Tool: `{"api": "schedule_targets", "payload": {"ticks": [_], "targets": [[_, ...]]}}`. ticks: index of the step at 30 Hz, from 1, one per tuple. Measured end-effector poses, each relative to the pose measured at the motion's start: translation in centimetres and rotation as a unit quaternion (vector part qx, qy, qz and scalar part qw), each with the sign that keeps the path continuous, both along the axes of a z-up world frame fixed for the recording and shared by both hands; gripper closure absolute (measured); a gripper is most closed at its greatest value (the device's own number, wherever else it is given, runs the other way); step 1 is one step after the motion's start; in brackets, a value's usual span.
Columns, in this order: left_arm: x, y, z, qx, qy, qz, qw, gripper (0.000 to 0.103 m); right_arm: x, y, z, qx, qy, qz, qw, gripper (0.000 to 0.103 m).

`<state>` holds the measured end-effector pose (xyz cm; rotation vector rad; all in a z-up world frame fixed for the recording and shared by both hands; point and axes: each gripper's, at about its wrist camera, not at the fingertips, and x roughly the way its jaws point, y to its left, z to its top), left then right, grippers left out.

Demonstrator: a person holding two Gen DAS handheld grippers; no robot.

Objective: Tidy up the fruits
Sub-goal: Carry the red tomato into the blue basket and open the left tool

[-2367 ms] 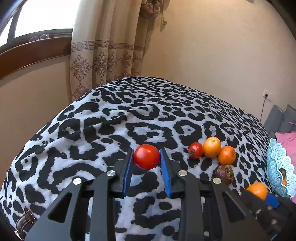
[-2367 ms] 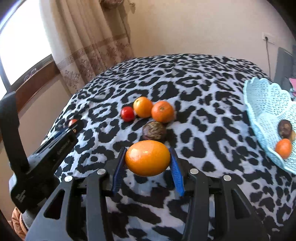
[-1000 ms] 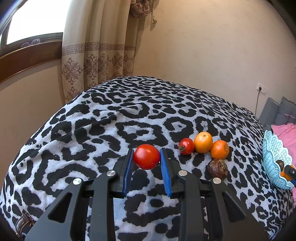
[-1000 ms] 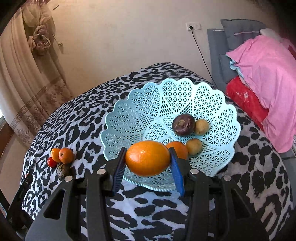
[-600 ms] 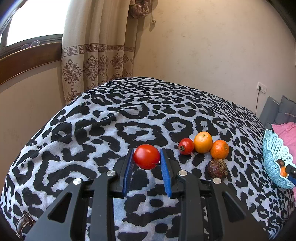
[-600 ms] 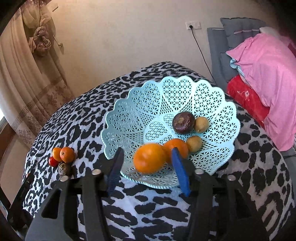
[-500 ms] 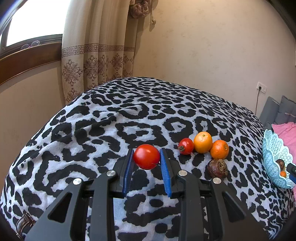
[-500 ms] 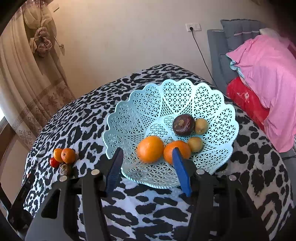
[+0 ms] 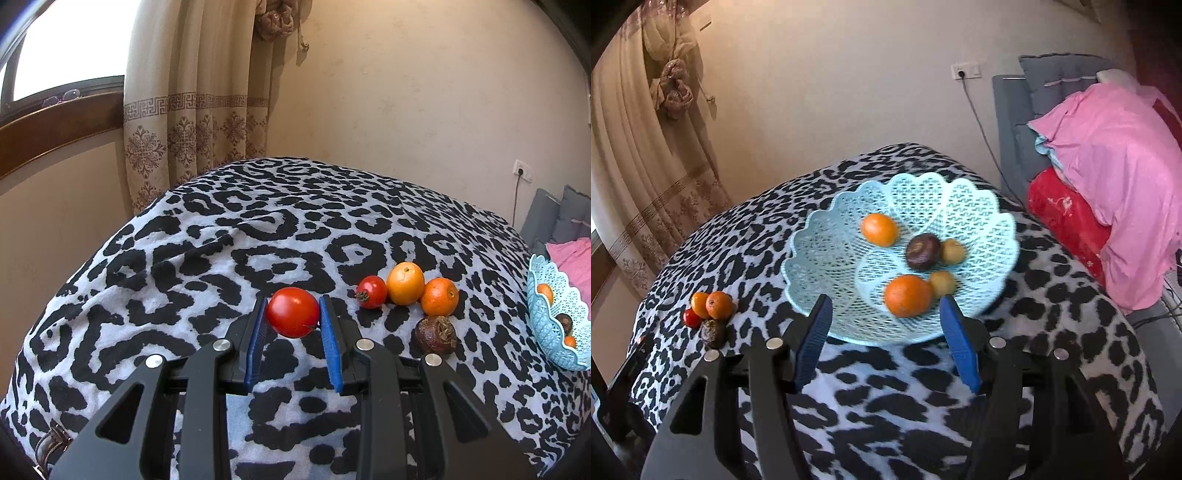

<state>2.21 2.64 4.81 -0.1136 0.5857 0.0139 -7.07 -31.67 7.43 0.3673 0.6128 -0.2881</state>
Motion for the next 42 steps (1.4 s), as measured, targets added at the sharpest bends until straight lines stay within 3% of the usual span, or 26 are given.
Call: {"api": "schedule_targets", "payload": {"ticks": [5,11,20,31,40,42], "targets": [[-0.5,-1.0,0.6,0.016,-0.005,-0.017,0.9997,0.074,-1.8,-1.6,-0.3,0.007,-0.002,-0.013,1.000,0.041],[-1.9,-4.1,1.9,0.011,-0.003,-0.081,0.9966,0.074,-3.3,-3.2,-1.6,0.024,0.004,-0.025,0.999,0.041],[-3.0,-11.1,3.8,-0.021,0.015,-0.200,0.9795,0.074,-4.1,-4.2,-2.8,0.044,-0.006,-0.019,0.999,0.041],[-2.7,-19.8,4.4,-0.025,0.043,-0.289,0.9561,0.074,-4.5,-3.8,-3.9,0.043,-0.015,-0.012,0.999,0.041],[-1.9,-26.4,3.8,-0.002,0.059,-0.334,0.9409,0.074,-5.0,-4.6,-4.1,0.067,-0.031,-0.023,0.997,0.040],[-1.5,-27.0,3.3,0.006,0.067,-0.326,0.9431,0.064,-5.0,-4.6,-4.0,0.066,-0.033,-0.022,0.997,0.040]]}}
